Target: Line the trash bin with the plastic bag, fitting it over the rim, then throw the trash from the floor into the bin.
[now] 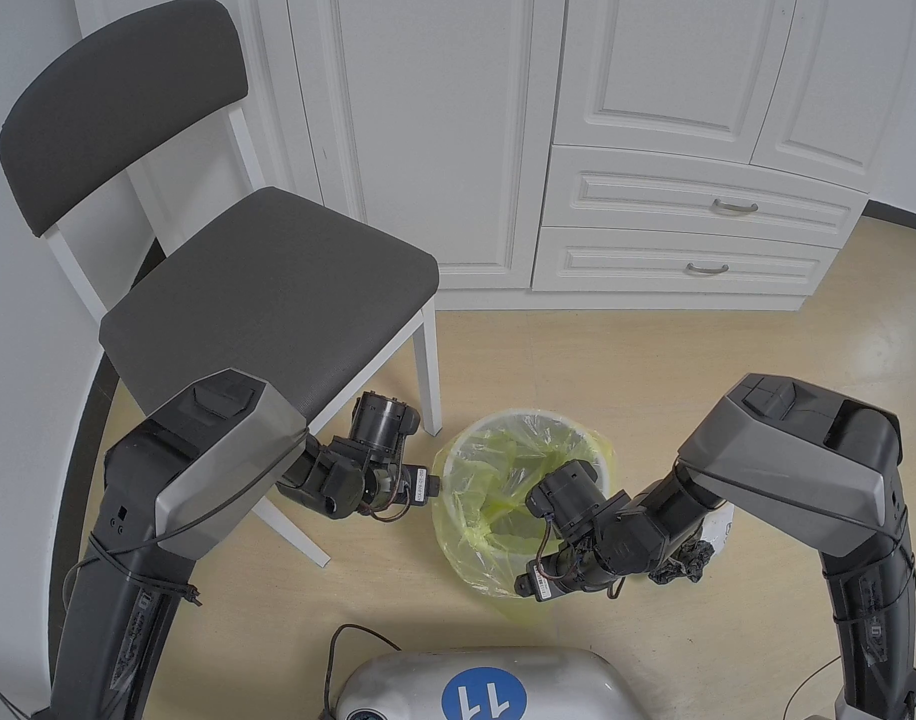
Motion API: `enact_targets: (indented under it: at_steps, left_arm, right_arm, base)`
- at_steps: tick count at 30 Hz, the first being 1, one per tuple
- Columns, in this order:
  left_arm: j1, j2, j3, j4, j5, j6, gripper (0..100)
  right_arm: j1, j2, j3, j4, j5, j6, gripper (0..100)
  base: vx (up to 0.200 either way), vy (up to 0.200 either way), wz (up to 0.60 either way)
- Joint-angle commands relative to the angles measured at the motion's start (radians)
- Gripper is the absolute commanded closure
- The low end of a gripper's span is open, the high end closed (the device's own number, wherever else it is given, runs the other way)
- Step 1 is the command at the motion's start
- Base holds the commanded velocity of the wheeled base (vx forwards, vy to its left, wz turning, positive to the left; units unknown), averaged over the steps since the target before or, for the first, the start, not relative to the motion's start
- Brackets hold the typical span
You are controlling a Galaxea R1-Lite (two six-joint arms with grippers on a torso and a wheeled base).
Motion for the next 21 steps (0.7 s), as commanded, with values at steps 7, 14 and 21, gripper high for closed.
enact_targets:
  at_steps: [7,14,21]
  left_arm:
    - [0.069,0.244,-0.479,0.345,-0.042,0.072,0]
    - [0.092,0.270,-0.479,0.344,-0.088,0.158,0]
    - [0.092,0.283,-0.479,0.296,-0.131,0.173,0]
  right_arm:
    - [-0.057,-0.259,0.122,0.002,0.079,-0.075,0]
    - [-0.184,-0.311,0.133,0.000,0.126,-0.164,0]
    - [-0.313,-0.291,0.113,-0.004,0.134,-0.239,0]
  base:
    - [0.000,0.000,0.00]
    - [0.000,0.000,0.00]
    - [0.000,0.000,0.00]
